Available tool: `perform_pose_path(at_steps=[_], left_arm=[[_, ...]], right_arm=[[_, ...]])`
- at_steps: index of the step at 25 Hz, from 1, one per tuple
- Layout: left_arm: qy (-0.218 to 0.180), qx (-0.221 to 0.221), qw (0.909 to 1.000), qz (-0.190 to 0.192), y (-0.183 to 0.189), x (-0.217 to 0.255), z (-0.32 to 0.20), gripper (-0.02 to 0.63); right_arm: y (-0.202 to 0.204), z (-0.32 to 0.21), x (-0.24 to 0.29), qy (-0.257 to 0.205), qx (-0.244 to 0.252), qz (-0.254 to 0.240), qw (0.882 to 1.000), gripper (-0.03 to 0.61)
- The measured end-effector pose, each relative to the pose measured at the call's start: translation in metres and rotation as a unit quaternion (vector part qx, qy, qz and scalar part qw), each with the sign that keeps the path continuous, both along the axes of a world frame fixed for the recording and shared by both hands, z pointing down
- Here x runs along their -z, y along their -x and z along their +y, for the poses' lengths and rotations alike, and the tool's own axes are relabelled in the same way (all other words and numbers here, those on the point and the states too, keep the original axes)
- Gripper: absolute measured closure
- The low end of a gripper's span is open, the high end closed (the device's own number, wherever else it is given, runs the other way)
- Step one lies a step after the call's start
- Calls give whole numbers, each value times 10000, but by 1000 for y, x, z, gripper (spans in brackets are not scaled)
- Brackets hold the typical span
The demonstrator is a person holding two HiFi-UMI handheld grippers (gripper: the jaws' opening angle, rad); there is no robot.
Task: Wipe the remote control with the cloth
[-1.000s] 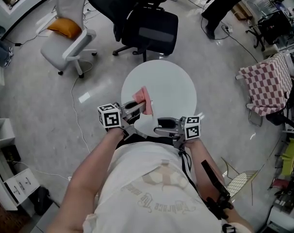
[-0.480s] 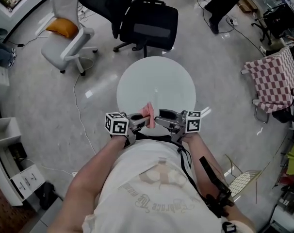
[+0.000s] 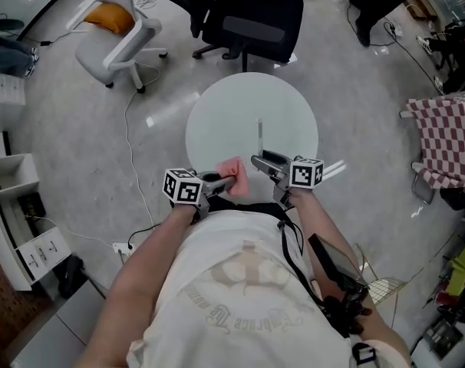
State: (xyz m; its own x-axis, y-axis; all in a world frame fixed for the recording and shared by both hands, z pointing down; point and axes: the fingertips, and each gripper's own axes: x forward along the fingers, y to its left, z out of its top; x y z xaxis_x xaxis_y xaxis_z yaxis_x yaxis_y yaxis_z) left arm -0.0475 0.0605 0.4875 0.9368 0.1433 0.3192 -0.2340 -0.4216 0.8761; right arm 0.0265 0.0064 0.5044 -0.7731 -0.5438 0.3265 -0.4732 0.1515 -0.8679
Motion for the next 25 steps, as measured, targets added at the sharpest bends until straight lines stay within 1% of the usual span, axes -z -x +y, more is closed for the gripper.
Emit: perform_pose_path(at_steps=[2,4,6,7,8,10,14,16,18,20,22,24,25], left_arm=[[20,315,9995,-101,9,-2,-6,595],[27,601,9980,-186,18,-4,-10,595],[8,845,9961,-258,26,-4,-14,595],[-4,944,9951,-289,30,-5,-15,595],[-12,1023,9942,-317,34,-5,-15,595],[-22,1145,9928,-360,40,-4,-14,595],[-14,1366,9897,-434,54,-4,-12,595],[0,1482,9878,-476,61,-5,-9,595],[-3,1584,9861,-499,68,-4,-6,595],[-13,1651,9849,-511,74,-3,-2,595],[-20,1683,9843,-526,78,-3,1,595],[-27,1669,9845,-534,81,-4,4,595],[-31,1643,9850,-531,82,-4,7,595]], right_arm=[[-4,0,-22,212,244,405,9987,328],[-6,1,-40,341,550,862,9942,328],[-8,2,-58,479,885,1427,9846,328],[-10,3,-68,558,1055,1736,9776,328],[-11,4,-77,624,1229,2054,9689,328],[-13,7,-93,677,1605,2693,9472,328],[-18,7,-112,581,2315,3876,8904,328],[-20,7,-117,474,2529,4306,8651,328],[-21,4,-116,309,2640,4604,8470,327],[-21,5,-114,212,2696,4787,8353,327],[-21,5,-114,148,2707,4903,8283,324],[-21,3,-114,79,2642,4984,8257,322],[-22,5,-113,61,2575,5003,8266,317]])
